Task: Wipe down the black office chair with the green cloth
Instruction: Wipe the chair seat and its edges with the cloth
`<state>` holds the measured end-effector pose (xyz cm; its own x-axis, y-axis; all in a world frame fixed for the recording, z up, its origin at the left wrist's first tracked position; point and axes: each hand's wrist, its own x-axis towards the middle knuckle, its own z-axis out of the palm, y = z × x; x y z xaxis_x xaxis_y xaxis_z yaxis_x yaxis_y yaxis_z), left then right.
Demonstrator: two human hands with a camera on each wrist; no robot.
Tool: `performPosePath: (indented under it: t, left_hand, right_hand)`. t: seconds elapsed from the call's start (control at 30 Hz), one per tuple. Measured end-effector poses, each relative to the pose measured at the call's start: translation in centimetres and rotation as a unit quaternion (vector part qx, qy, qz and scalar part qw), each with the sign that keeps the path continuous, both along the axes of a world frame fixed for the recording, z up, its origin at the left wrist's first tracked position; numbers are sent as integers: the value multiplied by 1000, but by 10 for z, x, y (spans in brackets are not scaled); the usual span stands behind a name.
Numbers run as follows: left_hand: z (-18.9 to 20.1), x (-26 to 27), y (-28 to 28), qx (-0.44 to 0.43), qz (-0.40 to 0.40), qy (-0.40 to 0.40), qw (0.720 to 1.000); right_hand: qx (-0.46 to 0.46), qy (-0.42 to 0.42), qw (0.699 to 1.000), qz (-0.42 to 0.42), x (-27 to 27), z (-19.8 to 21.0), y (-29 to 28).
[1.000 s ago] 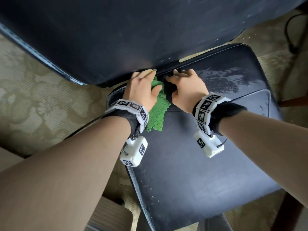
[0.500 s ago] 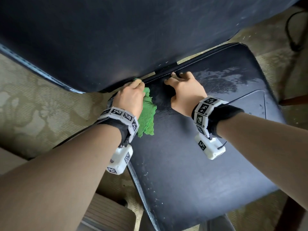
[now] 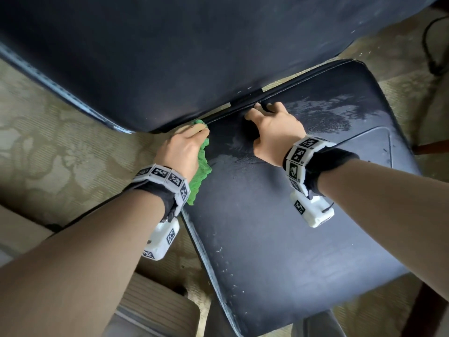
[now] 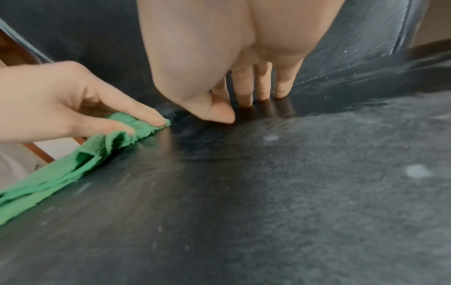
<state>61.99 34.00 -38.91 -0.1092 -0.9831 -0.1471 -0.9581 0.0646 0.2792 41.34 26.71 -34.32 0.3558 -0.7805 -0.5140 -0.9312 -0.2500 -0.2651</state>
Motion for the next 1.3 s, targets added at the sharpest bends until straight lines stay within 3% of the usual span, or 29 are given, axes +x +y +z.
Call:
performPosePath:
  t: [0.13, 0.27, 0.63, 0.83, 1.0, 1.13, 1.3]
  left_hand:
    - [15, 0, -4, 6, -3, 7, 1000]
    - [18, -6, -17, 34, -27, 10, 999]
    - [19, 50, 45, 70, 82, 2, 994]
    - [29, 60, 75, 105, 184, -8, 977]
    - [38, 57, 69, 16, 273, 80, 959]
    - [29, 49, 65, 76, 253, 64, 962]
    - [12, 32, 127, 133, 287, 72, 946]
  right_hand:
    - [-17, 10, 1000, 11, 14, 0, 6]
    - [7, -6, 996, 83, 40, -7, 28]
    - [50, 83, 984, 148, 59, -23, 45]
    - [43, 88, 986, 137, 65, -31, 52]
    - [43, 90, 987, 129, 66, -33, 52]
    - [42, 98, 987, 120, 67, -33, 51]
    - [29, 100, 988, 117, 69, -37, 52]
